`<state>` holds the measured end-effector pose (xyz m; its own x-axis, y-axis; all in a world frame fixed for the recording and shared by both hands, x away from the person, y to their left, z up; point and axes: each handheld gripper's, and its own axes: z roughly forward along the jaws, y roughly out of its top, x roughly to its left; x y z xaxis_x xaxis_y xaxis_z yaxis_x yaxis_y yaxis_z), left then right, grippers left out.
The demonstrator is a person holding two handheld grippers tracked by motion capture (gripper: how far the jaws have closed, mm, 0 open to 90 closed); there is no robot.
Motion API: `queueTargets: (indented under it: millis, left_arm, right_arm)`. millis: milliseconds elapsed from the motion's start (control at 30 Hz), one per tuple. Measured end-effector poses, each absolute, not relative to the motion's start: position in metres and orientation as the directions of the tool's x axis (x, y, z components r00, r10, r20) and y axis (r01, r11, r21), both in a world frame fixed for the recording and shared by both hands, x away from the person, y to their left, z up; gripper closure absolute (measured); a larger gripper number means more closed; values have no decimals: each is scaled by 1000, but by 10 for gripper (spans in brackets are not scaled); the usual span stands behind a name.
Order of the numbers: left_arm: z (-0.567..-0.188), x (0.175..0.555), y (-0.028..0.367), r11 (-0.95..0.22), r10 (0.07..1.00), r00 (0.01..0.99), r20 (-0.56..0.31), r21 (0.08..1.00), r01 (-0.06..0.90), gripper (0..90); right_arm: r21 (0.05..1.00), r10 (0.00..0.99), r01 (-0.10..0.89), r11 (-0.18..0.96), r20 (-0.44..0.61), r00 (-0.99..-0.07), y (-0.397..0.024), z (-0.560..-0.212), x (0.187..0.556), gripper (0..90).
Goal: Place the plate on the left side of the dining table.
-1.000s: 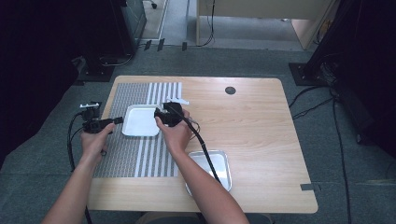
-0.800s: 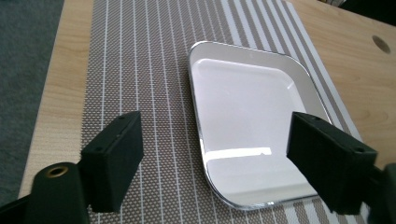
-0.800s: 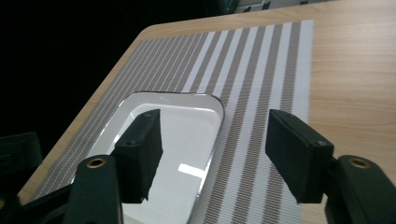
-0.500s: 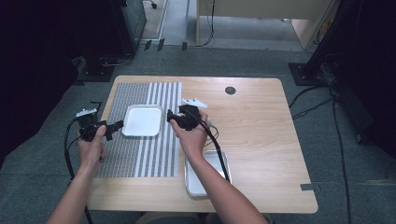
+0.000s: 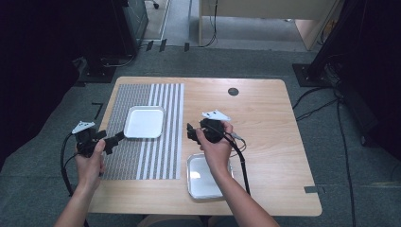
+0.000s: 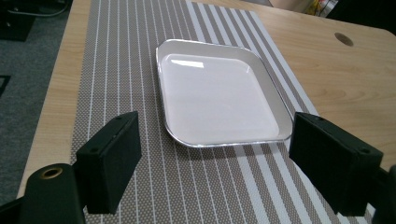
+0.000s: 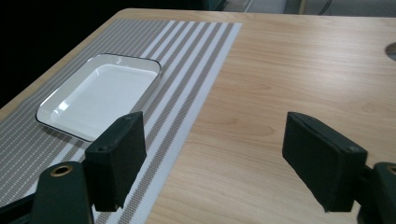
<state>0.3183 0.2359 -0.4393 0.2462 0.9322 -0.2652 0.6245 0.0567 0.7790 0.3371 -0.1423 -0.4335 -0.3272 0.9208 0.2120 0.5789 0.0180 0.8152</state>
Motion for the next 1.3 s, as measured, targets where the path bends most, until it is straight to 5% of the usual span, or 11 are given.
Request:
queueTargets:
  millis: [533, 1300]
  left_arm:
    - [-449, 277, 250, 87, 930, 235, -283, 790, 607, 160]
    - [-486, 239, 276, 95, 955, 166, -247, 782, 616, 160]
  right_arm:
    - [825, 934, 565, -18, 215, -284, -207, -432, 300, 213]
    - [801, 973, 588, -109, 206, -101, -338, -472, 239, 220]
